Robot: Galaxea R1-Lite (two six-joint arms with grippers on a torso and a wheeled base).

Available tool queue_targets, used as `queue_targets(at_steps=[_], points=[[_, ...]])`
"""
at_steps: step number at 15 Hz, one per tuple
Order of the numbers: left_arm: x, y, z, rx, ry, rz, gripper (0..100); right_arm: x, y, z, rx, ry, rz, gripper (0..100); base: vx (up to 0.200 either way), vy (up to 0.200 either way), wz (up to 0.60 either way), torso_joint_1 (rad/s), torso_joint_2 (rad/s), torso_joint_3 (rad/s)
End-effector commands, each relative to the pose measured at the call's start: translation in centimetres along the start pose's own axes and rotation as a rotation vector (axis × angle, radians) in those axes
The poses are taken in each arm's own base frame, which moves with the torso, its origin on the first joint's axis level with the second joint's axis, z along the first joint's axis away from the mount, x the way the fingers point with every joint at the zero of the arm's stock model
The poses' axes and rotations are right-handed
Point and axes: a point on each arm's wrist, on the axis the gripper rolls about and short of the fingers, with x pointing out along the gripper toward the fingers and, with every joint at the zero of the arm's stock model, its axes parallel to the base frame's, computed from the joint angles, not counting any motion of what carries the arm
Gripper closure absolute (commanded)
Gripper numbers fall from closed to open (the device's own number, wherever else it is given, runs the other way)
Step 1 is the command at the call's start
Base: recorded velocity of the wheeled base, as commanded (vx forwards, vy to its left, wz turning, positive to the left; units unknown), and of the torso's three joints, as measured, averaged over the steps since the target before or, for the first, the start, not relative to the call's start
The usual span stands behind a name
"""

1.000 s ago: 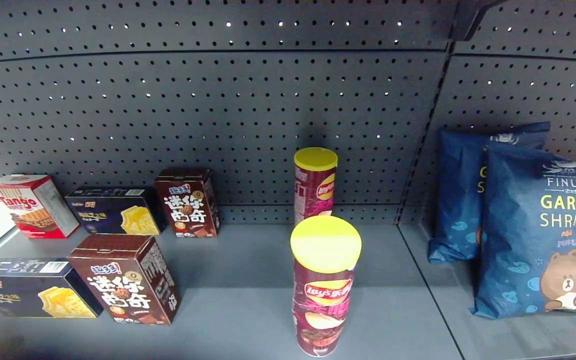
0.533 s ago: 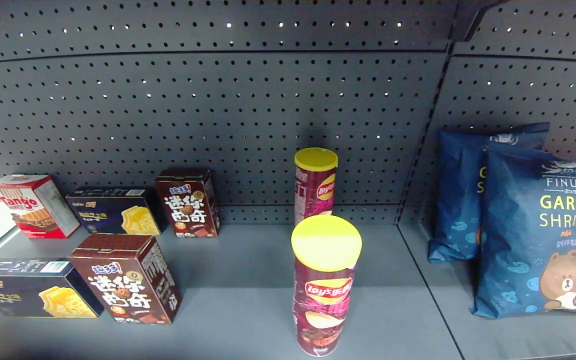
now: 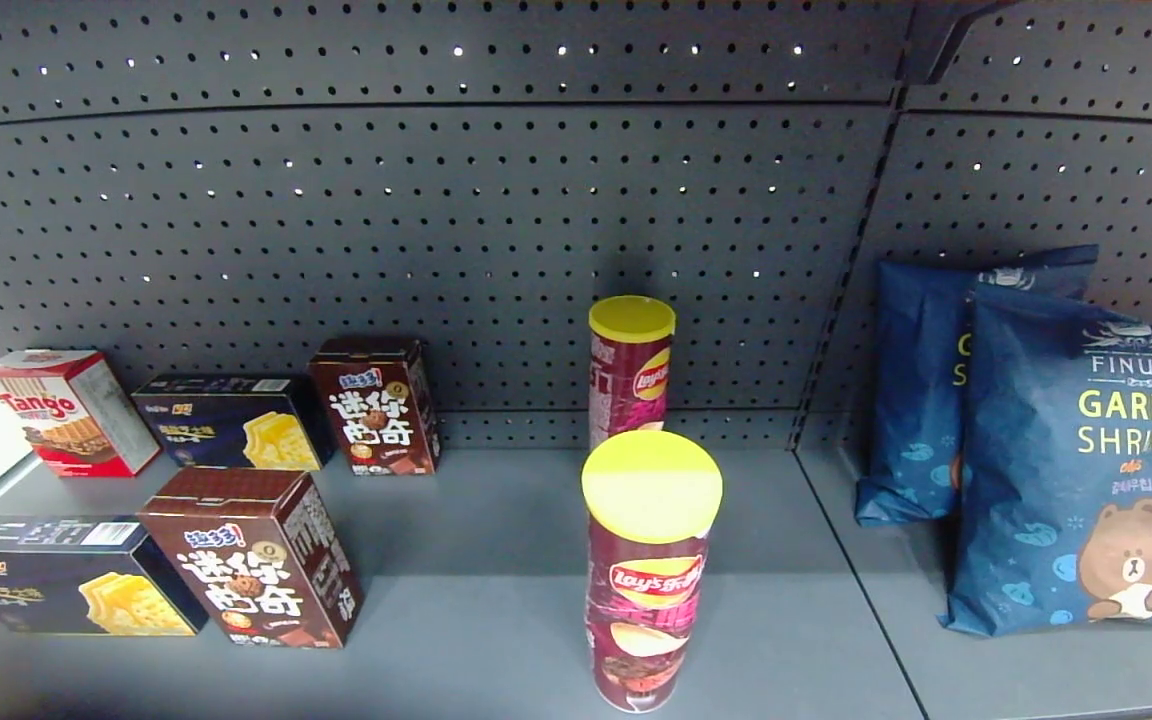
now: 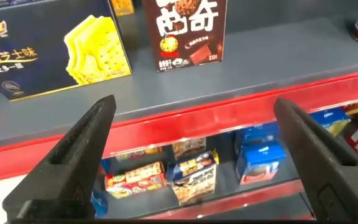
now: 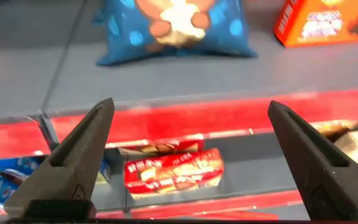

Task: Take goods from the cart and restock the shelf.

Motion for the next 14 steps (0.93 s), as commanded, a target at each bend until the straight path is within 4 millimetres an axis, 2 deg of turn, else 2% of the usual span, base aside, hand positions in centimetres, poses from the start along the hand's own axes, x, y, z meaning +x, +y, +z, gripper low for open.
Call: queue_targets(at_steps=[1,3,8,10,14], points=[[-0.36,-0.08,-0.19,0.009,-0.047,-0.004,0,-0.36,0.0,-0.17,-0.001,-0.047,0.0,0,0.0,0.0,0.0,0.0,0.0,0.0],[-0.41,-0.12,-0.25,0.015,-0.059,-0.017,0,-0.36,0.0,-0.17,0.002,-0.047,-0.002,0,0.0,0.0,0.0,0.0,0.0,0.0],[-0.47,-0.59,-0.22,0.127,-0.086,-0.221,0,-0.36,0.0,-0.17,0.002,-0.047,-0.002,0,0.0,0.0,0.0,0.0,0.0,0.0],[-0.48,-0.56,-0.23,0.104,-0.084,-0.202,0,-0.36,0.0,-0.17,0.002,-0.047,-0.002,0,0.0,0.0,0.0,0.0,0.0,0.0],[-0.52,-0.36,-0.28,0.009,-0.084,0.003,0,-0.36,0.0,-0.17,0.002,-0.047,-0.002,0,0.0,0.0,0.0,0.0,0.0,0.0]])
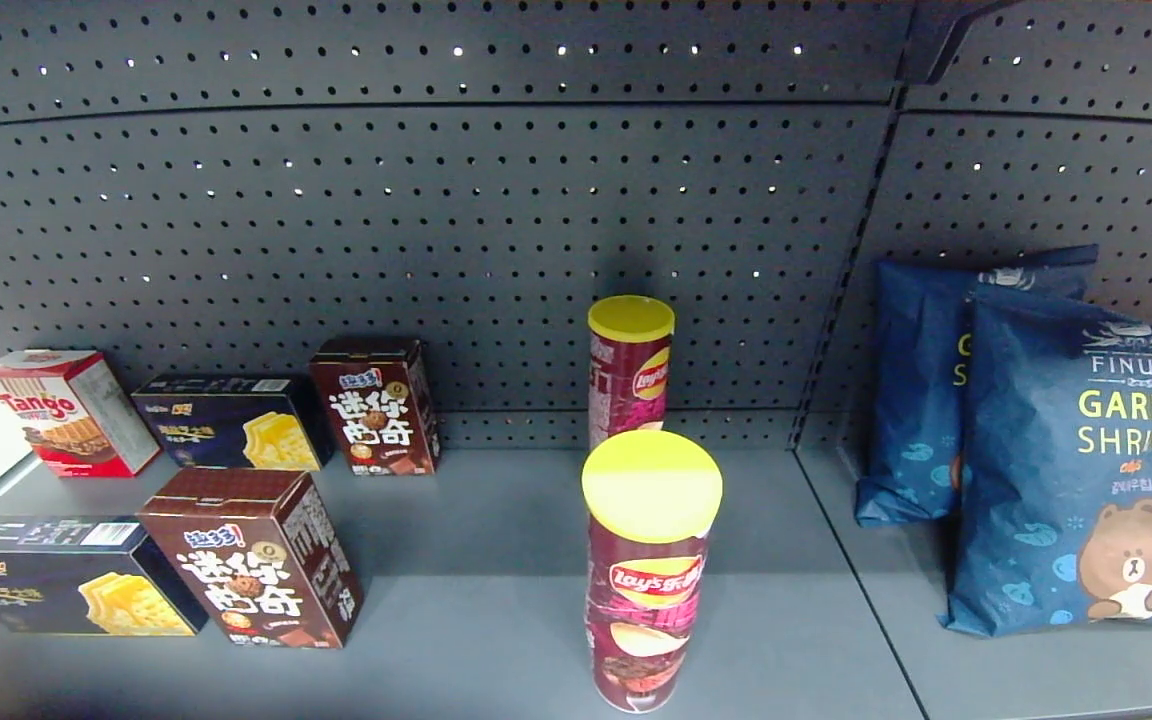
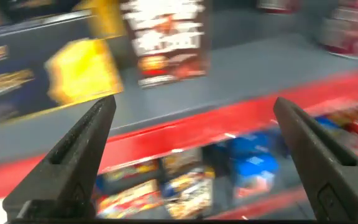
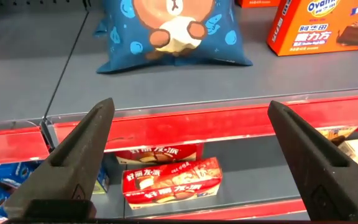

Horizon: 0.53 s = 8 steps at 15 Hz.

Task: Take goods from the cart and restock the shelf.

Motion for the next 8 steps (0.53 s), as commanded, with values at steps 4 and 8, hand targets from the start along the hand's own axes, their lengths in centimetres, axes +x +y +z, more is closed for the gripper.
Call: queue_targets(at_steps=[4,8], points=[[-0.09,0.14,-0.85,0.017,-0.002,0.088,0,0.05,0.0,0.02,0.0,0.006,0.0,0,0.0,0.0,0.0,0.0,0.0,0.0],[-0.13,0.17,-0.86,-0.05,-0.009,0.103,0,0.05,0.0,0.02,0.0,0.006,0.0,0,0.0,0.0,0.0,0.0,0.0,0.0]])
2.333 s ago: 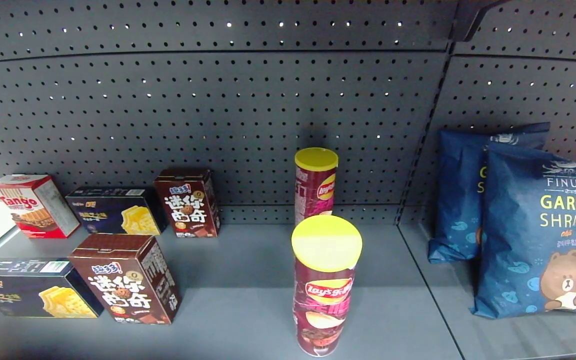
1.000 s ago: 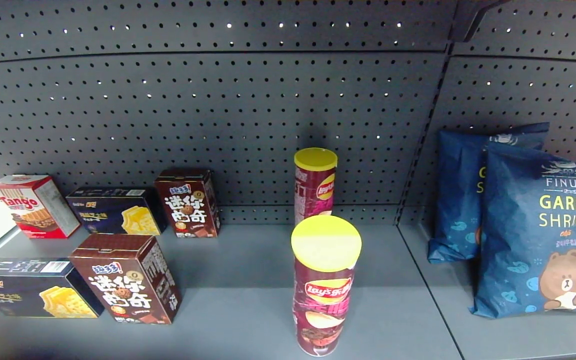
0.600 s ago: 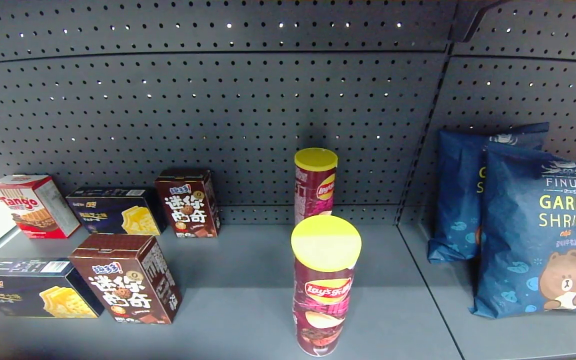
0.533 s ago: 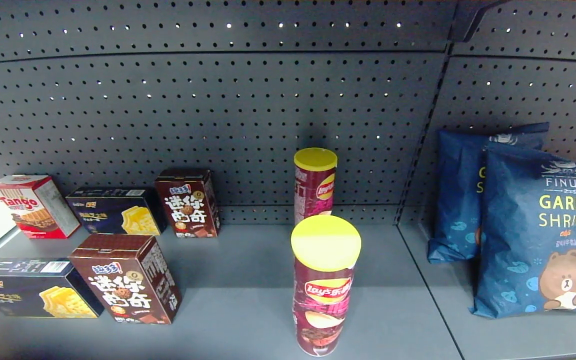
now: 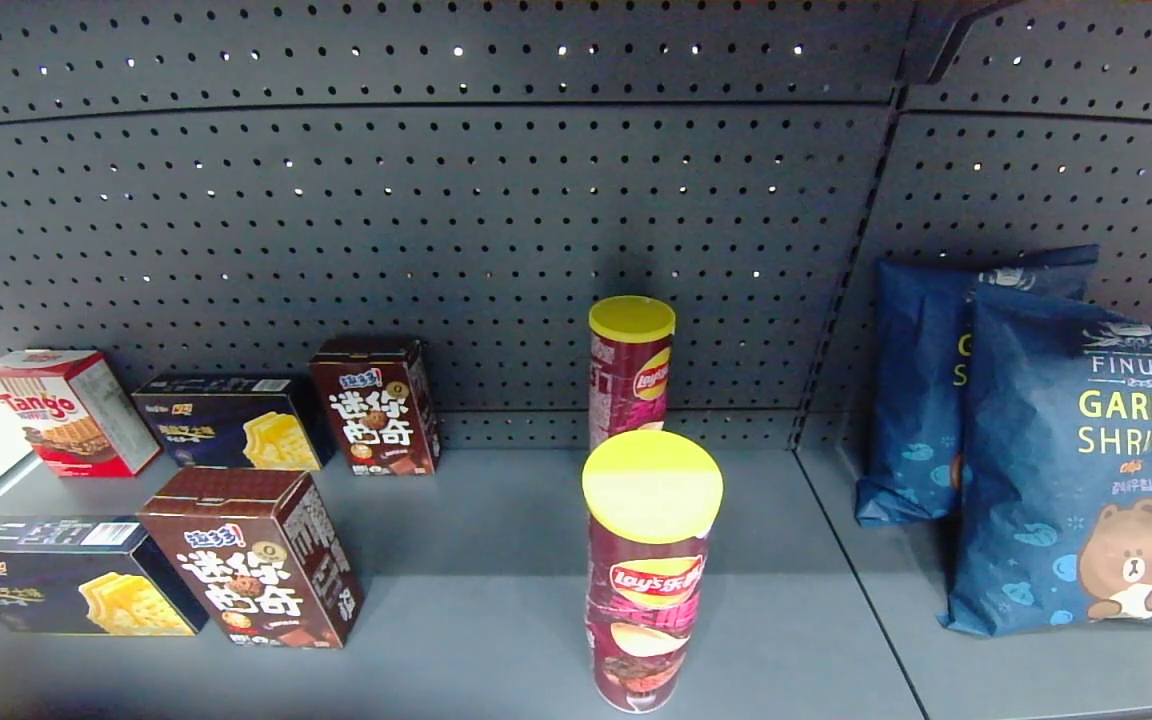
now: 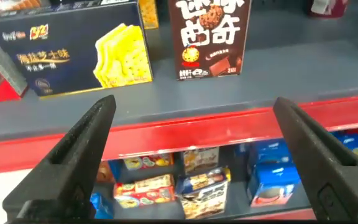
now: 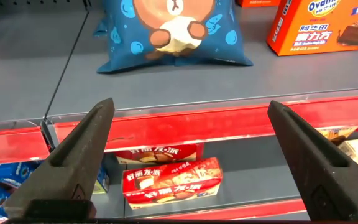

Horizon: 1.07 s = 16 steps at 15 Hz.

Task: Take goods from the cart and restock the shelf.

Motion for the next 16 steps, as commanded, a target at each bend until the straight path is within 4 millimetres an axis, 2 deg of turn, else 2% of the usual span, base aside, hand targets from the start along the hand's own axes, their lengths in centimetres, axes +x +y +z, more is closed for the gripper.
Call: queue_targets(at_steps=[1,3,5,11,13,16], points=[[0.0,0.19,-0.04,-0.033,-0.006,0.084,0,0.04,0.0,0.02,0.001,0.005,0.0,0,0.0,0.0,0.0,0.0,0.0,0.0],[0.04,0.22,-0.07,-0.01,-0.022,0.099,0,0.04,0.0,0.02,-0.001,0.005,0.0,0,0.0,0.0,0.0,0.0,0.0,0.0],[0.03,-0.2,0.0,0.13,-0.035,-0.092,0,0.04,0.0,0.02,-0.001,0.005,0.0,0,0.0,0.0,0.0,0.0,0.0,0.0],[0.04,0.26,-0.07,0.019,-0.019,0.116,0,0.04,0.0,0.02,0.001,0.005,0.0,0,0.0,0.0,0.0,0.0,0.0,0.0],[0.06,-0.15,-0.07,0.093,-0.026,-0.069,0,0.04,0.0,0.03,0.01,0.004,0.0,0,0.0,0.0,0.0,0.0,0.0,0.0],[0.05,-0.05,-0.07,0.072,-0.024,-0.028,0,0.04,0.01,0.02,0.007,0.005,0.003,0,0.0,0.0,0.0,0.0,0.0,0.0]])
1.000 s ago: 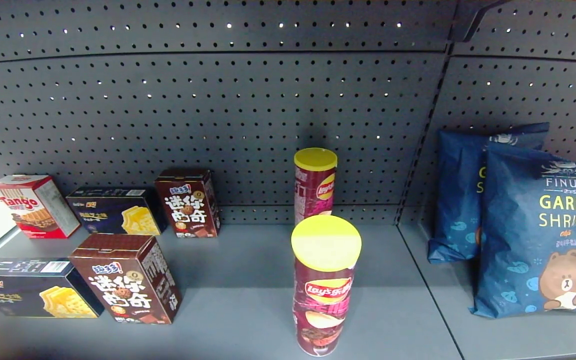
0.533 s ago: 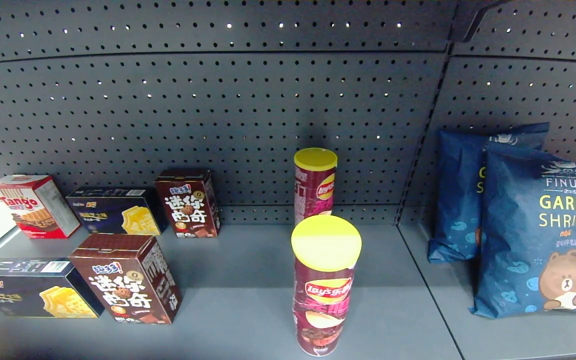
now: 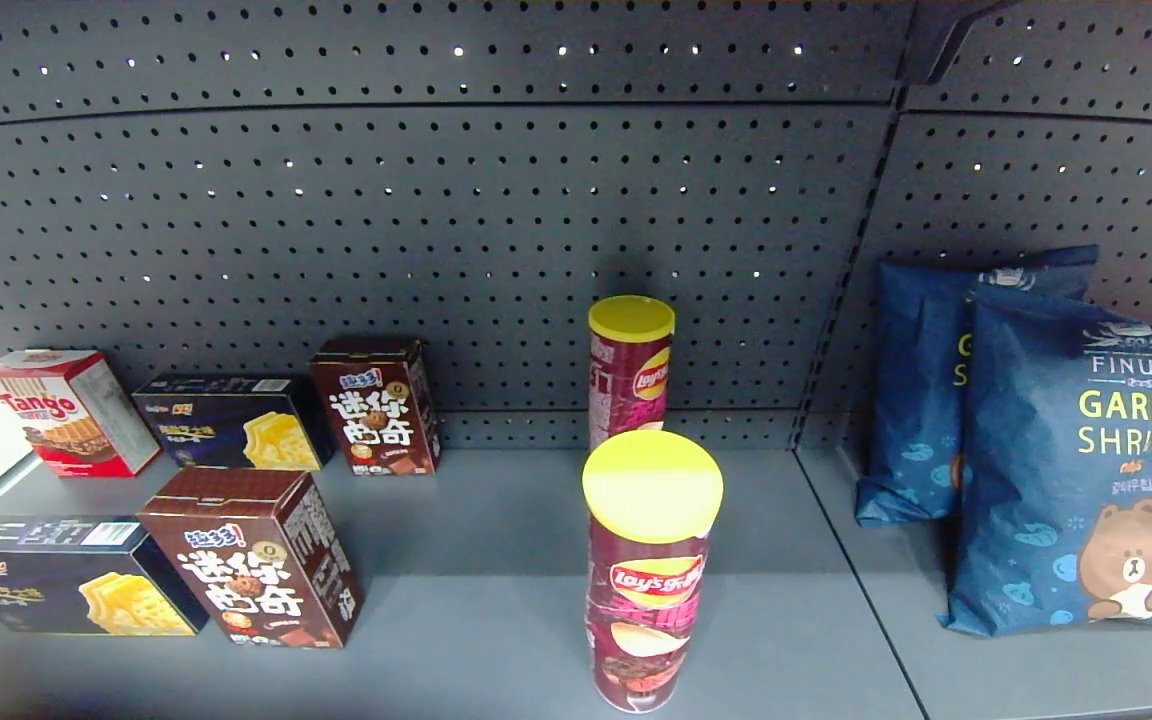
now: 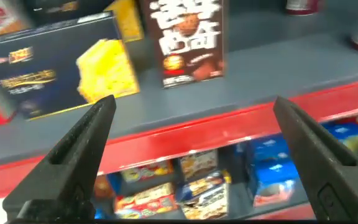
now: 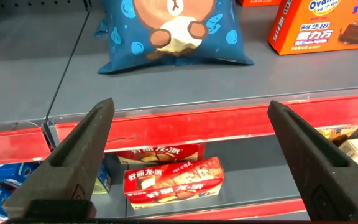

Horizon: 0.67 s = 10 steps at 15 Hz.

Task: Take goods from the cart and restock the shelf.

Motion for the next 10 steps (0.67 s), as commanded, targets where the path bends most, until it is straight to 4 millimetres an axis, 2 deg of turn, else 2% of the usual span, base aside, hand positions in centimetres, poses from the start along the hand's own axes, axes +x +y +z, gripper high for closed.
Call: queue_targets(at_steps=[1,10], points=[[0.01,0.14,0.02,-0.055,0.006,0.057,0,0.03,0.0,0.01,-0.001,0.003,0.0,0,0.0,0.0,0.0,0.0,0.0,0.0],[-0.01,0.23,0.02,-0.101,0.004,0.099,0,0.03,-0.01,0.01,-0.003,0.003,-0.003,0,0.0,0.0,0.0,0.0,0.0,0.0]])
